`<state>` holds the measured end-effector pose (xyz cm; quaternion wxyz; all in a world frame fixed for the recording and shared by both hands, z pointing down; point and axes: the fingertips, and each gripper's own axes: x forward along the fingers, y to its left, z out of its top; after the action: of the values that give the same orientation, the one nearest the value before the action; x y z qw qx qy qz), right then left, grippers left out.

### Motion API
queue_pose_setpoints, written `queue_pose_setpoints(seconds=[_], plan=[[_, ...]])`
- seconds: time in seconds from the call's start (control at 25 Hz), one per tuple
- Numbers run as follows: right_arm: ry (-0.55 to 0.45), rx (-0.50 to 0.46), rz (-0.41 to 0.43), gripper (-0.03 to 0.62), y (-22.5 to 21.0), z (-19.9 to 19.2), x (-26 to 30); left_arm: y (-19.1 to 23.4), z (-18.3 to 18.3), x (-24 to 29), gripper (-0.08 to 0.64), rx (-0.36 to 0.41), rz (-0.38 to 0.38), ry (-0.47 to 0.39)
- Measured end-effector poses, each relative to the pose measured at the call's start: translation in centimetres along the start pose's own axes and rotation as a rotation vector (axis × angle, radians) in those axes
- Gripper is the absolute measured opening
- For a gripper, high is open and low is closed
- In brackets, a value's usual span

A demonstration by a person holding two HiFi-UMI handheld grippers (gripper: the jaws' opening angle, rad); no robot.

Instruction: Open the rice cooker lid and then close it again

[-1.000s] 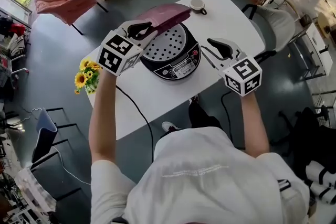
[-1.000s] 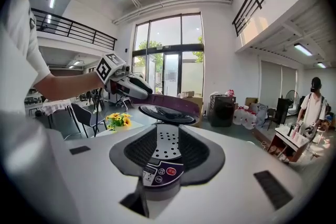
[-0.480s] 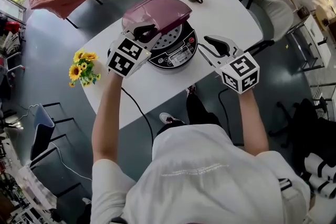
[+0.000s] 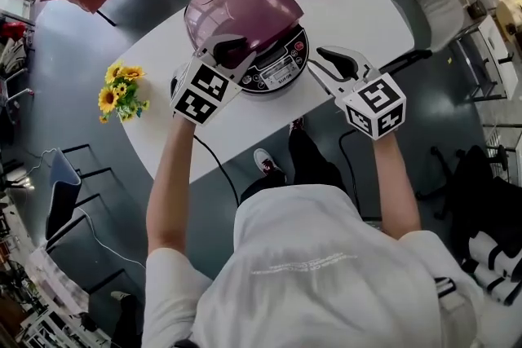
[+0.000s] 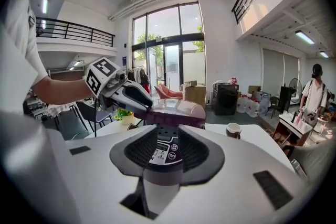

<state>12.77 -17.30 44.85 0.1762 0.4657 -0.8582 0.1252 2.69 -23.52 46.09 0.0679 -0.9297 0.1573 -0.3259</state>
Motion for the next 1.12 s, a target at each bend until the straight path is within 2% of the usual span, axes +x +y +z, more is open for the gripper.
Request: queue_pose_setpoints(seconds=[0.16, 0.44, 0.52, 0.8, 1.0, 1.12], plan=[[0.017, 0.016, 0.000, 0.138, -0.1, -1.4, 0.2, -1.0, -1.0, 0.9, 0.114, -0.013, -0.021, 0.009], [0.022, 0.037, -0.017, 0.138, 0.6, -2.7, 0.3, -1.8, -2.4, 1.3, 0.125, 0.014, -0.025, 0.018], [0.030, 0.044, -0.023, 0.138, 0.7, -3.2, 0.1, -2.3, -2.7, 1.5, 0.145, 0.002, -0.041, 0.016], [0.037, 0.057, -0.029, 0.138, 0.8, -3.7, -0.1, -3.1, -3.5, 2.1, 0.149, -0.072, -0.111, -0.001], [0.040, 0.056, -0.018, 0.138, 1.1, -3.9, 0.1, -2.7, -3.6, 2.2, 0.108, -0.088, -0.089, 0.002], [0.044, 0.057, -0.015, 0.137, 1.1, -4.0, 0.2, -2.7, -3.6, 2.5, 0.092, -0.067, -0.056, 0.016]])
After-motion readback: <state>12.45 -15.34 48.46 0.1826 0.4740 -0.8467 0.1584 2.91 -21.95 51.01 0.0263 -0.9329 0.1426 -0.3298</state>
